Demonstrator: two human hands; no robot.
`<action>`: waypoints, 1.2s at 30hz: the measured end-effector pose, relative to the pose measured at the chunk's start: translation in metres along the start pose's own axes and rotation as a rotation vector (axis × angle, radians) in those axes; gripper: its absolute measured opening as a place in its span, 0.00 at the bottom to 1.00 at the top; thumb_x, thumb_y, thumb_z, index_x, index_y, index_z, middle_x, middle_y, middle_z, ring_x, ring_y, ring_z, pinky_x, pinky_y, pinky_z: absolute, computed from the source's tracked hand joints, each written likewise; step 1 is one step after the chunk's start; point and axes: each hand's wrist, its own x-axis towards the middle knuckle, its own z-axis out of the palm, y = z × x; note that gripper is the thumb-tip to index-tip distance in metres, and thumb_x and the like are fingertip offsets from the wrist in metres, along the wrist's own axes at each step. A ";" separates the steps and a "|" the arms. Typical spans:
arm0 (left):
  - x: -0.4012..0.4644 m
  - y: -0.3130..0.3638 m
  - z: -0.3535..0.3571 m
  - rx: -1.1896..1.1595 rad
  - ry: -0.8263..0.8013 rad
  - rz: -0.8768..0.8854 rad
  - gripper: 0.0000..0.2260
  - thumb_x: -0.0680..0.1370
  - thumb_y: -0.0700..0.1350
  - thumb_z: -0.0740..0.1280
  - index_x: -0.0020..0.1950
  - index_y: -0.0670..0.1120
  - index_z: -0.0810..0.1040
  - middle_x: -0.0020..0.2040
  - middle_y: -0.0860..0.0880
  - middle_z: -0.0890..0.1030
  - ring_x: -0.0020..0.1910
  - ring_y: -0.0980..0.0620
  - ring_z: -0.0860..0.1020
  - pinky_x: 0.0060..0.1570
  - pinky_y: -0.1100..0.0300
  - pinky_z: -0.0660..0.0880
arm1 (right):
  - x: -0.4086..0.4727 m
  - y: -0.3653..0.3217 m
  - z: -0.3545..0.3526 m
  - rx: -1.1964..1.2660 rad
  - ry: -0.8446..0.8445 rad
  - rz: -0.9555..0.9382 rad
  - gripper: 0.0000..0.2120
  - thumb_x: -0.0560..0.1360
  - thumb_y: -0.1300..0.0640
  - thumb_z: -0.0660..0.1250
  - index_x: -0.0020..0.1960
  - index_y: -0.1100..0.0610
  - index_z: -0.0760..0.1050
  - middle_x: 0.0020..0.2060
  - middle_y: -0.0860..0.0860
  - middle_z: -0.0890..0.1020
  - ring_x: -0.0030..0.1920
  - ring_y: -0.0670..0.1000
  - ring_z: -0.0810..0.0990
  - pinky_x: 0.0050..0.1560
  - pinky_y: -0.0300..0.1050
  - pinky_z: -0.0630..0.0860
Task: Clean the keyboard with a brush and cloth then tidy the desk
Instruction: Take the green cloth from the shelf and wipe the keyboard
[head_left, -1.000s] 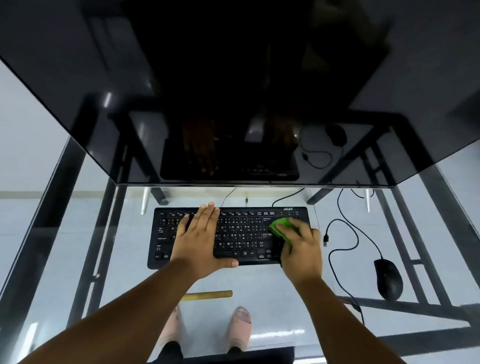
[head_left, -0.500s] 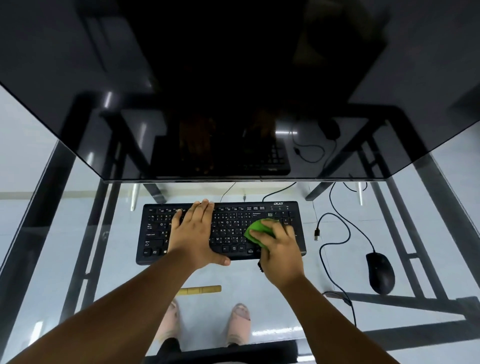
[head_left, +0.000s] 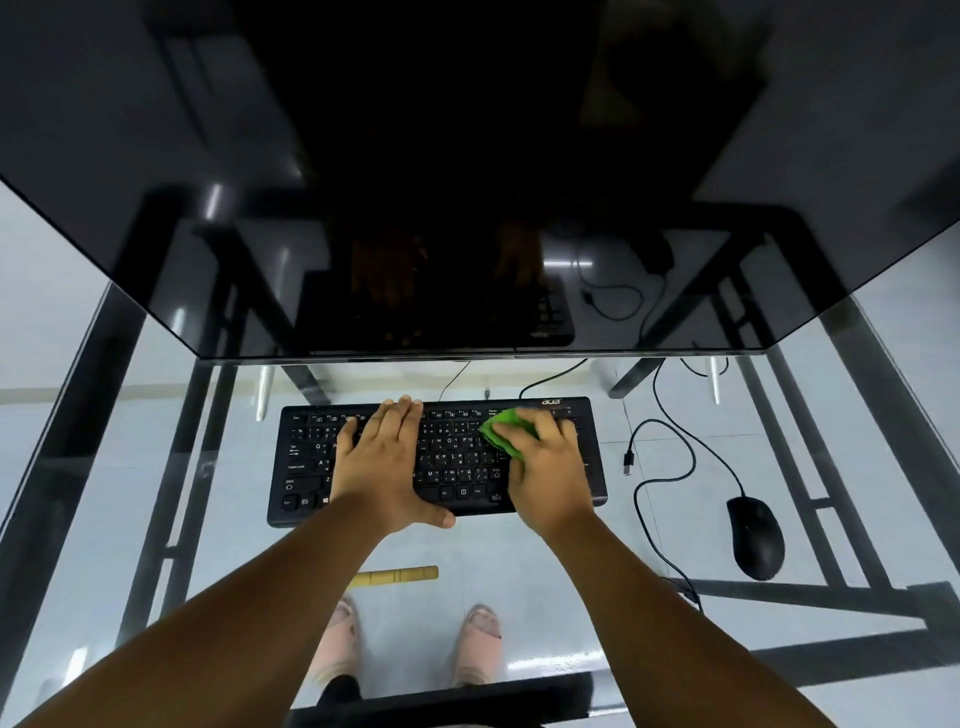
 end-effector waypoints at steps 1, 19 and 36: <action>0.000 0.000 0.000 0.001 -0.003 0.000 0.64 0.55 0.77 0.67 0.78 0.50 0.39 0.79 0.53 0.44 0.78 0.52 0.43 0.75 0.45 0.42 | -0.004 0.006 -0.002 -0.001 0.008 -0.012 0.24 0.67 0.70 0.64 0.59 0.51 0.81 0.59 0.50 0.77 0.51 0.55 0.70 0.54 0.40 0.70; -0.001 0.004 -0.003 0.036 -0.034 -0.022 0.64 0.55 0.76 0.68 0.78 0.50 0.38 0.79 0.53 0.42 0.78 0.52 0.43 0.75 0.45 0.42 | 0.016 0.045 -0.009 -0.034 0.126 0.443 0.23 0.71 0.66 0.60 0.64 0.54 0.76 0.62 0.56 0.74 0.55 0.63 0.71 0.58 0.44 0.62; -0.001 0.004 -0.003 0.010 -0.026 -0.026 0.65 0.54 0.76 0.69 0.79 0.50 0.39 0.79 0.53 0.43 0.78 0.52 0.43 0.76 0.45 0.43 | 0.011 0.030 -0.014 -0.049 0.050 0.164 0.25 0.69 0.72 0.61 0.59 0.52 0.80 0.58 0.50 0.77 0.51 0.56 0.69 0.52 0.45 0.74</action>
